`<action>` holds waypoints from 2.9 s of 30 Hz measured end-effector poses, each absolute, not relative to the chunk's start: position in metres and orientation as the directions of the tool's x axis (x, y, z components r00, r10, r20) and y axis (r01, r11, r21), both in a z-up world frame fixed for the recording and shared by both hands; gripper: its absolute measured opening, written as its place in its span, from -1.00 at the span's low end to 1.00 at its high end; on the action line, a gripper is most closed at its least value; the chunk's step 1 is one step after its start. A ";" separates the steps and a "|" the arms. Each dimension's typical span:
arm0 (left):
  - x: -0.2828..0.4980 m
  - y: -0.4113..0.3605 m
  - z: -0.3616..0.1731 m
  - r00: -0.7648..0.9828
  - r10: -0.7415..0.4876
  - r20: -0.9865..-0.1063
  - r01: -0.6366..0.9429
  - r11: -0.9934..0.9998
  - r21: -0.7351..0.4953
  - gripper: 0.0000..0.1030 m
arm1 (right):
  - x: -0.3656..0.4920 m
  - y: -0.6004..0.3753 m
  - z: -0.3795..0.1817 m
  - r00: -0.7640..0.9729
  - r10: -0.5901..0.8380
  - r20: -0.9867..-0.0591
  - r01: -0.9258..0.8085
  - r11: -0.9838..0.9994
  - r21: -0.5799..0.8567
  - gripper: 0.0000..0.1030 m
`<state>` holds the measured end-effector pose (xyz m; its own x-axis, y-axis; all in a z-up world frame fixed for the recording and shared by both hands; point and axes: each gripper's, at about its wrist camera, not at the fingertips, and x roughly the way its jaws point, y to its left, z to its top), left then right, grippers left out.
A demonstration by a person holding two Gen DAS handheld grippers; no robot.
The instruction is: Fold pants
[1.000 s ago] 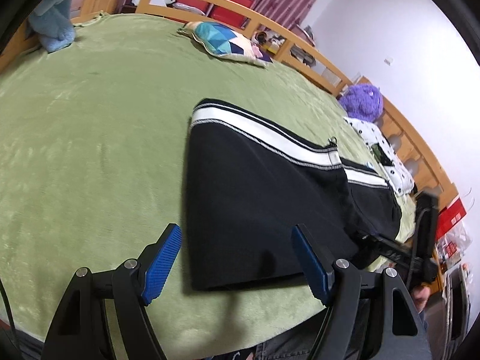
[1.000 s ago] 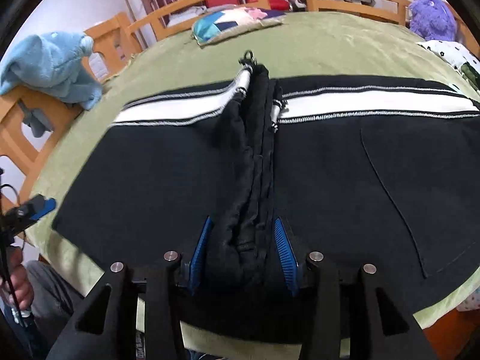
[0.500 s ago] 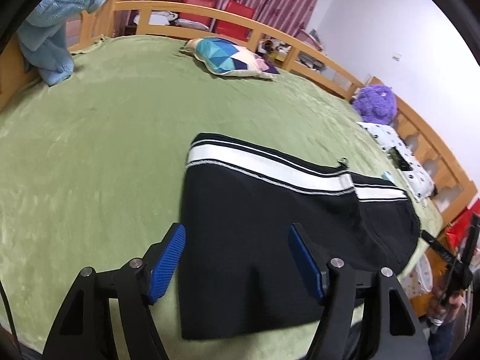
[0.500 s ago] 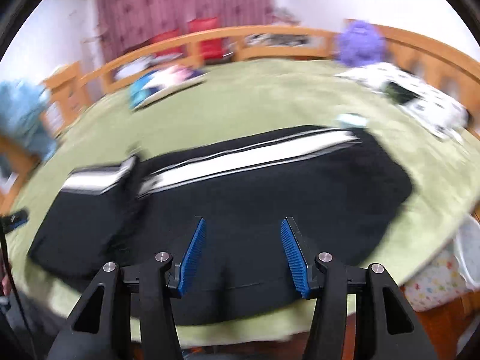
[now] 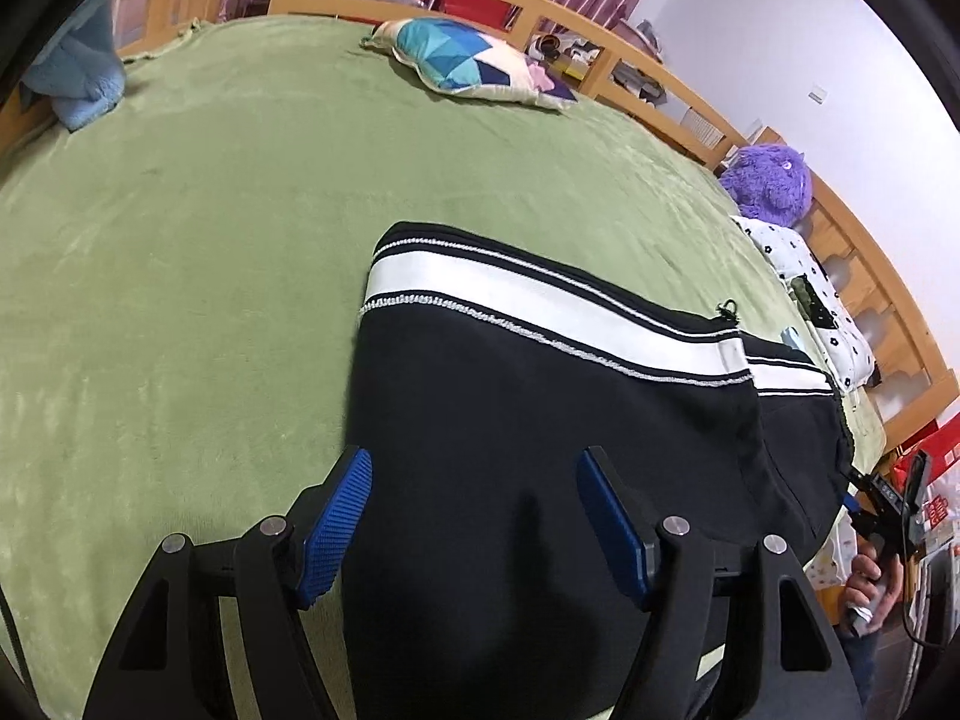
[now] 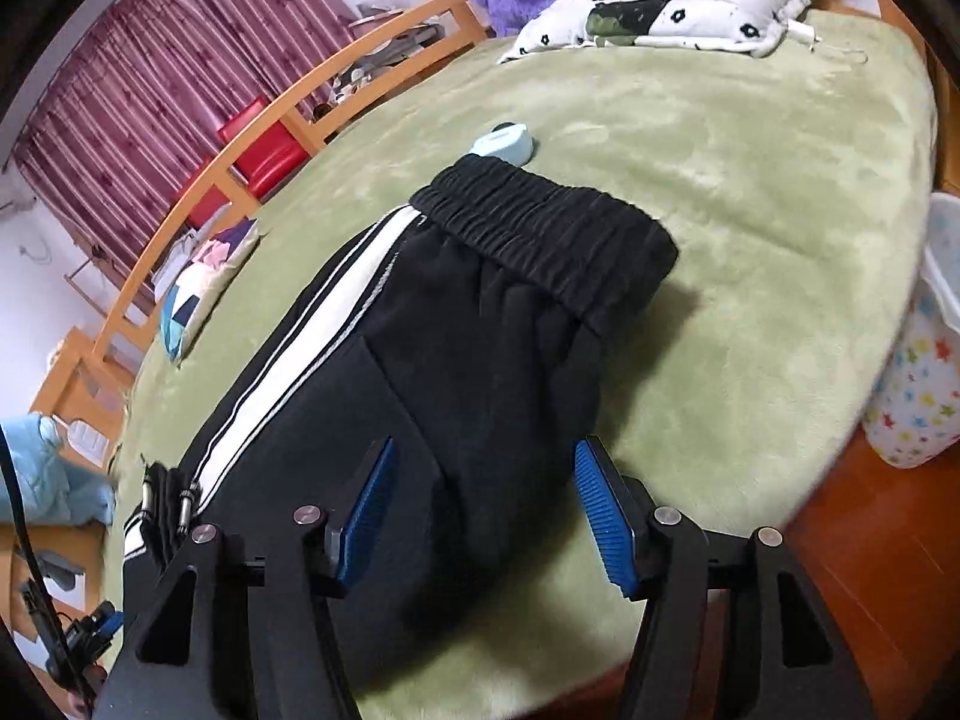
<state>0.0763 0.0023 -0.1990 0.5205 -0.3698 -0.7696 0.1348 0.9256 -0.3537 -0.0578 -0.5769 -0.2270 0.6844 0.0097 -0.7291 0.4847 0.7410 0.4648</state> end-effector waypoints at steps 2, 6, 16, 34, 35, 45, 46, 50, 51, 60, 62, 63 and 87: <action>0.081 0.002 -0.204 0.512 -0.353 -0.783 0.128 0.933 -0.336 0.34 | -0.049 -0.579 -0.234 0.680 0.003 -0.733 0.492 0.740 0.459 0.25; 0.092 0.005 -0.217 0.472 -0.348 -0.810 0.112 0.935 -0.337 0.34 | -0.031 -0.585 -0.249 0.682 0.036 -0.730 0.488 0.721 0.492 0.28; 0.114 0.009 -0.241 0.406 -0.430 -0.807 0.158 0.902 -0.401 0.34 | 0.002 -0.586 -0.257 0.703 0.006 -0.711 0.459 0.760 0.460 0.43; 0.106 0.008 -0.175 0.528 -0.503 -0.685 0.246 0.862 -0.443 -0.81 | 0.010 -0.508 -0.143 0.762 -0.085 -0.642 0.396 0.846 0.357 -0.65; 0.106 0.011 -0.166 0.534 -0.511 -0.674 0.249 0.857 -0.452 -0.81 | 0.009 -0.501 -0.133 0.768 -0.092 -0.634 0.389 0.853 0.347 -0.65; 0.106 0.071 -0.103 0.631 -0.442 -0.637 0.225 0.891 -0.395 -0.82 | 0.037 -0.408 -0.047 0.834 0.024 -0.551 0.220 0.902 0.371 -0.68; 0.105 0.081 -0.100 0.642 -0.426 -0.638 0.211 0.897 -0.388 -0.82 | 0.043 -0.397 -0.044 0.836 0.051 -0.546 0.195 0.903 0.384 -0.68; 0.107 0.129 -0.082 0.695 -0.349 -0.629 0.148 0.925 -0.350 -0.82 | 0.061 -0.360 -0.045 0.841 0.129 -0.526 0.119 0.903 0.413 -0.68; 0.109 0.139 -0.080 0.704 -0.332 -0.627 0.133 0.930 -0.343 -0.82 | 0.065 -0.351 -0.049 0.840 0.151 -0.521 0.101 0.900 0.424 -0.68; 0.135 0.180 -0.161 0.674 -0.182 -0.716 -0.030 0.962 -0.272 -0.81 | 0.105 -0.345 -0.160 0.699 0.082 -0.710 0.255 0.899 0.355 -0.66; 0.134 0.189 -0.180 0.669 -0.147 -0.729 -0.072 0.963 -0.261 -0.77 | 0.105 -0.362 -0.191 0.643 0.096 -0.760 0.318 0.869 0.379 -0.64; 0.134 0.191 -0.185 0.664 -0.140 -0.734 -0.086 0.961 -0.262 -0.74 | 0.103 -0.367 -0.199 0.631 0.108 -0.768 0.328 0.860 0.391 -0.62; 0.060 0.181 -0.226 0.559 0.038 -0.828 -0.176 0.982 -0.074 0.41 | 0.019 -0.243 -0.147 0.624 0.054 -0.780 0.038 0.994 0.099 -0.15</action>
<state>0.0604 0.1813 -0.2256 0.5588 0.0378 -0.8284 -0.1763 0.9815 -0.0742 0.0188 -0.2431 -0.1468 0.6236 0.0537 -0.7799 0.0378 0.9944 0.0987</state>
